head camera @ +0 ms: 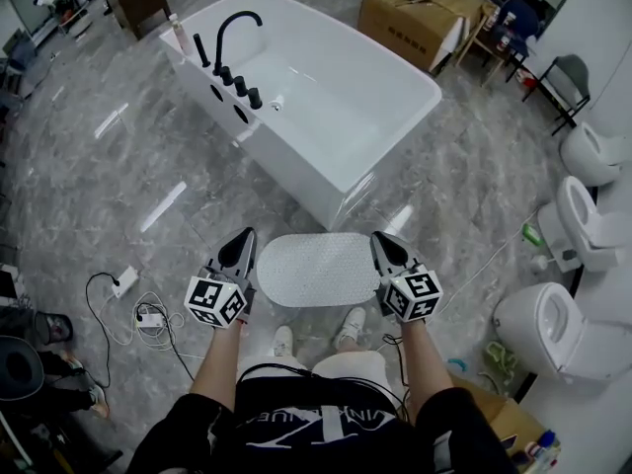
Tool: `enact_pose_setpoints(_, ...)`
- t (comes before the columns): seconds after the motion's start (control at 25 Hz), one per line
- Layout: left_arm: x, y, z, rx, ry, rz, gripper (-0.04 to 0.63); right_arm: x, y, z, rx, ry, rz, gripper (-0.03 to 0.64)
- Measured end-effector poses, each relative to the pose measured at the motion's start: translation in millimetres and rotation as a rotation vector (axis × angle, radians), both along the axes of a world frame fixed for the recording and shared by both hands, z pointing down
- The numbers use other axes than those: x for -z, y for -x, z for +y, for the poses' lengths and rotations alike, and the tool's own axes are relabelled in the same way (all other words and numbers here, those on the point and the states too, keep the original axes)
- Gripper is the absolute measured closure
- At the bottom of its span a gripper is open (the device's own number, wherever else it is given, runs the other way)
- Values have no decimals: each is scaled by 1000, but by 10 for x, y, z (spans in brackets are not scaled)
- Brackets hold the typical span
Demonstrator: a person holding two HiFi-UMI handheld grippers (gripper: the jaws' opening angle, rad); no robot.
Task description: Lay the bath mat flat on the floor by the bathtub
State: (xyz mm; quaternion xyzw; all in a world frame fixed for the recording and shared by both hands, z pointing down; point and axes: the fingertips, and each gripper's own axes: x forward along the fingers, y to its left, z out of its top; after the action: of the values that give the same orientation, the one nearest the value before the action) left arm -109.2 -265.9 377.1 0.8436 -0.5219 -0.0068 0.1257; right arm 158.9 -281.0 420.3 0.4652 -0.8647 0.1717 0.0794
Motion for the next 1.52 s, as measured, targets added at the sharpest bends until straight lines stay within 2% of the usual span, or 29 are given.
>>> enact_pose_setpoints(0.32, 437, -1, 52, 15, -37, 28, 583, 494, 55, 69, 8, -38, -31, 591)
enact_pose_setpoints(0.72, 931, 6, 42, -13, -96, -2, 583, 951, 167, 125, 10, -89, -62, 591)
enact_pose_setpoints(1.12, 1107, 236, 14, 10, -118, -4, 583, 1185, 259, 68, -9, -118, -101, 591)
enact_pose_setpoints(1.52, 1221, 370, -40, 38, -132, -7, 583, 1284, 280, 4, 5, -135, -101, 591)
